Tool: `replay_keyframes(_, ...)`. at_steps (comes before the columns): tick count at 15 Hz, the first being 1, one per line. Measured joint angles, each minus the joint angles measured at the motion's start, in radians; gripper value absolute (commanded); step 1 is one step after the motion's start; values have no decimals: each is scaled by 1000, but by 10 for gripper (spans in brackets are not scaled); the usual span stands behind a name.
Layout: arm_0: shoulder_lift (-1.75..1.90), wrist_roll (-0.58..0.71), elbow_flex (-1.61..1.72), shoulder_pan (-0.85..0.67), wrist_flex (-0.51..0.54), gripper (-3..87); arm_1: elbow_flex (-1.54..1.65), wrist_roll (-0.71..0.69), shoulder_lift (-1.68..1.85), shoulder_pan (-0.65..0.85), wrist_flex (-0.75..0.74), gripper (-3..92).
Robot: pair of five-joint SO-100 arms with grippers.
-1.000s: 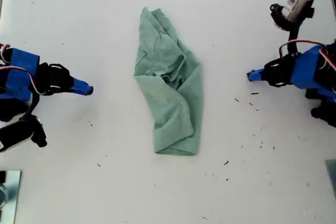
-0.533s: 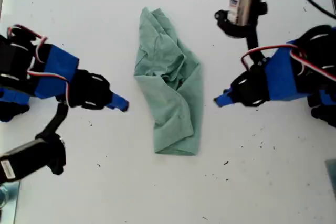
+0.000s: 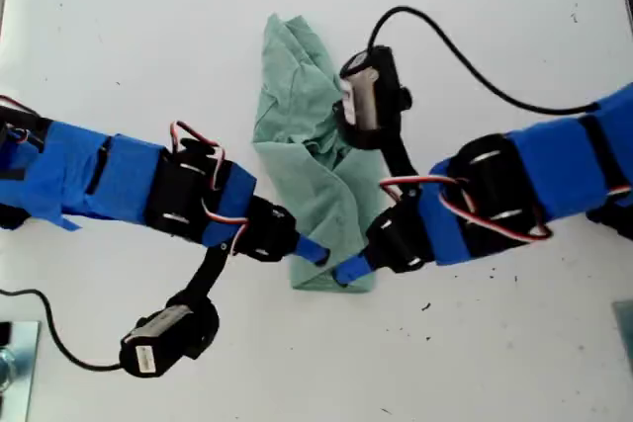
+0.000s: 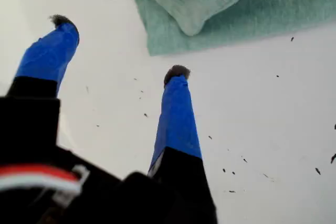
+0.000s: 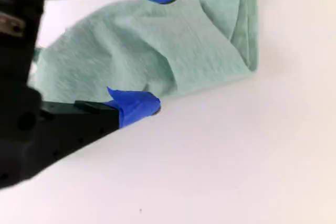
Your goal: Fold t shirt
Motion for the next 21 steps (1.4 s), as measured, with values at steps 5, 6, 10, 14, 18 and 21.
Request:
replay_keyframes(5,-235,18,-106,0,-57,162,-17,60,-310,0,-124,252)
replay_keyframes(6,-256,28,-124,0,-64,53,-48,58,-351,0,-129,110)
replay_keyframes(10,-302,78,-189,0,-112,-2,-167,57,-459,-8,-163,-8)
replay_keyframes(14,-285,172,-225,41,-120,-2,-370,-147,-472,-48,-118,-7)
replay_keyframes(18,-135,273,-224,181,-161,-2,-440,-265,-331,-176,-106,-7)
replay_keyframes(21,-80,327,-224,222,-176,-2,-442,-288,-310,-198,-118,-7)
